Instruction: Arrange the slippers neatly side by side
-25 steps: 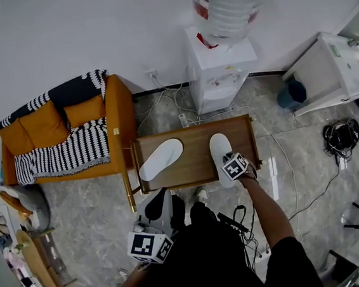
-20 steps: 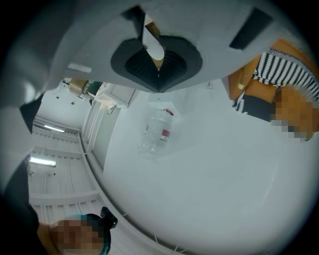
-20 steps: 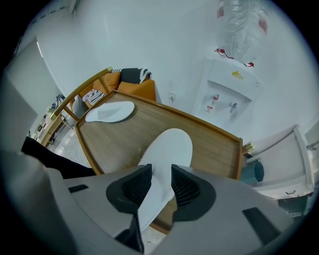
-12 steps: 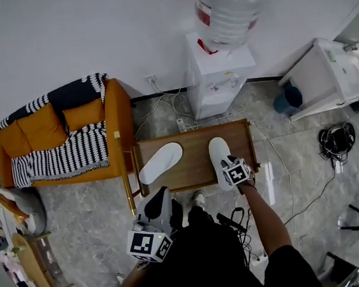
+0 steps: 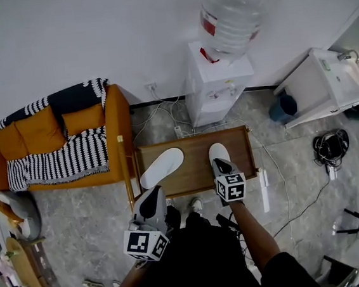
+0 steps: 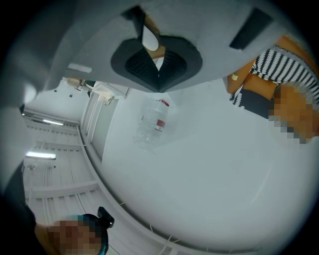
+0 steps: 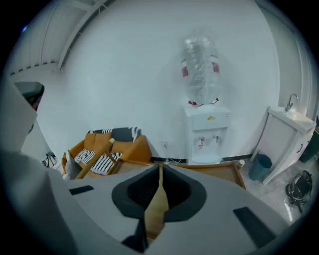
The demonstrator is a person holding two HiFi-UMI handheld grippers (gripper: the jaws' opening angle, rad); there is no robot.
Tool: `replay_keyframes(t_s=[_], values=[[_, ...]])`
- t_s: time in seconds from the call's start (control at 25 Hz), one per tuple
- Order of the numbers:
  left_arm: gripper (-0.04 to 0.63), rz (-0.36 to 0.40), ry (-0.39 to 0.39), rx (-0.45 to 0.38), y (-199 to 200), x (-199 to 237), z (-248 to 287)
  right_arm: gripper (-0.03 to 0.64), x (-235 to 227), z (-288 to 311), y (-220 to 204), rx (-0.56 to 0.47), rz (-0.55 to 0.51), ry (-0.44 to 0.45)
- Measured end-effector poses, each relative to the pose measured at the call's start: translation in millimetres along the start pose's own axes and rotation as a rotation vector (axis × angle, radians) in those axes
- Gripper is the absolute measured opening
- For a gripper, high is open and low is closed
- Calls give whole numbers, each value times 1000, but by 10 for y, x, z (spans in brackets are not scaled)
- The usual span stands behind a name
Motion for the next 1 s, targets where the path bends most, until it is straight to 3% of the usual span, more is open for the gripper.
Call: replay_keyframes(t_s=[0.2,0.36,1.0], values=[[12,6,-6,-14,45,154,-39,20,404,-294,230,-142,69,1],[12,1,-15,-18,73,269,-36,17,684,-457,322,-195,83,20],[12,-17,-48,6,131,640,0,12,1311,-131,243,-115,104,78]])
Point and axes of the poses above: the fingertips, and each gripper's own axes: z forward along the fingers, x to its left, y out of its top, the point moved 7 cm from there along -z, backward along the fingers, and after that the axes turned 7 degrees about -y, right-handed, at the moved point
